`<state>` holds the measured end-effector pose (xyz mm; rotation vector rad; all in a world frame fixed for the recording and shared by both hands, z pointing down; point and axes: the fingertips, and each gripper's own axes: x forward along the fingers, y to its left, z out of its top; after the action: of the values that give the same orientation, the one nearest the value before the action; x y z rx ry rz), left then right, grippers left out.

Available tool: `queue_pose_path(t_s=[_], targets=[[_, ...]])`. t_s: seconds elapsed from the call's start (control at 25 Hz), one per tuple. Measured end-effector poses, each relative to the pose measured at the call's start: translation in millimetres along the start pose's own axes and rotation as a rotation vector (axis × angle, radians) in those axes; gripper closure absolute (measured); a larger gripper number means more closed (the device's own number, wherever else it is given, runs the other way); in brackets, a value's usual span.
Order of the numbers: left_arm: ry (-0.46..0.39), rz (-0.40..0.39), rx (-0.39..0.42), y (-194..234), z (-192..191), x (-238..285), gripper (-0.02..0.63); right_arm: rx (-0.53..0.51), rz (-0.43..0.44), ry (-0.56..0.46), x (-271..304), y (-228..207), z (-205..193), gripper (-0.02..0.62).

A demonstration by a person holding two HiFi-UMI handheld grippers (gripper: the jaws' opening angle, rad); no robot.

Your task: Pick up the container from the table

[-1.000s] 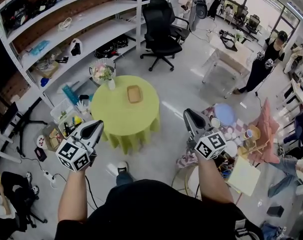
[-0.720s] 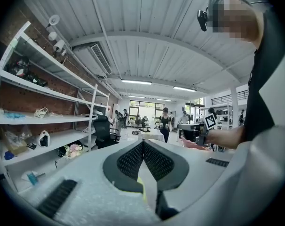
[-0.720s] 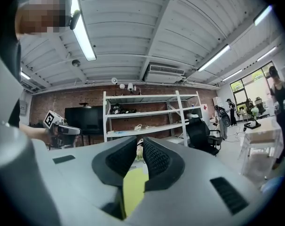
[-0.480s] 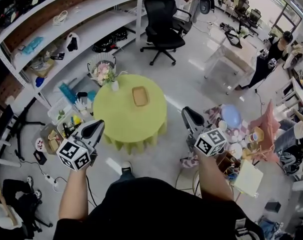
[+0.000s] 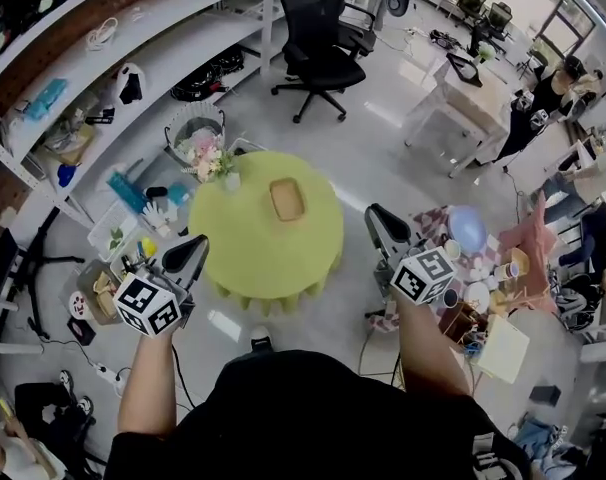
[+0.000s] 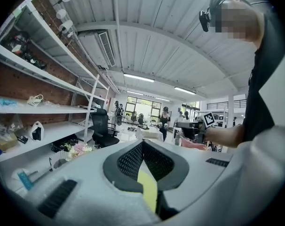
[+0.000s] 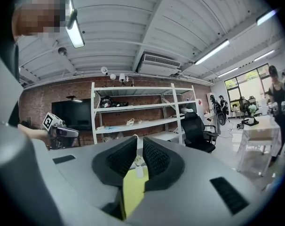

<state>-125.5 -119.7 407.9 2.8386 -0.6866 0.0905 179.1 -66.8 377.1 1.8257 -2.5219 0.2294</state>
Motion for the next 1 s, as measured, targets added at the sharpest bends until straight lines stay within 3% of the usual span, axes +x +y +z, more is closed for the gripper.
queue_pose_path(t_s=[0.44,1.0], targets=[[-0.004,-0.093,0.010,52.1,17.6,17.7,0.591,-0.004,-0.077,-0.019,37.2,7.6,17.0,0.548],[-0.010,-0.132,0.032,56.1,30.6,42.1,0.591,0.017,-0.106,-0.039,41.8,-9.2,21.6,0.548]])
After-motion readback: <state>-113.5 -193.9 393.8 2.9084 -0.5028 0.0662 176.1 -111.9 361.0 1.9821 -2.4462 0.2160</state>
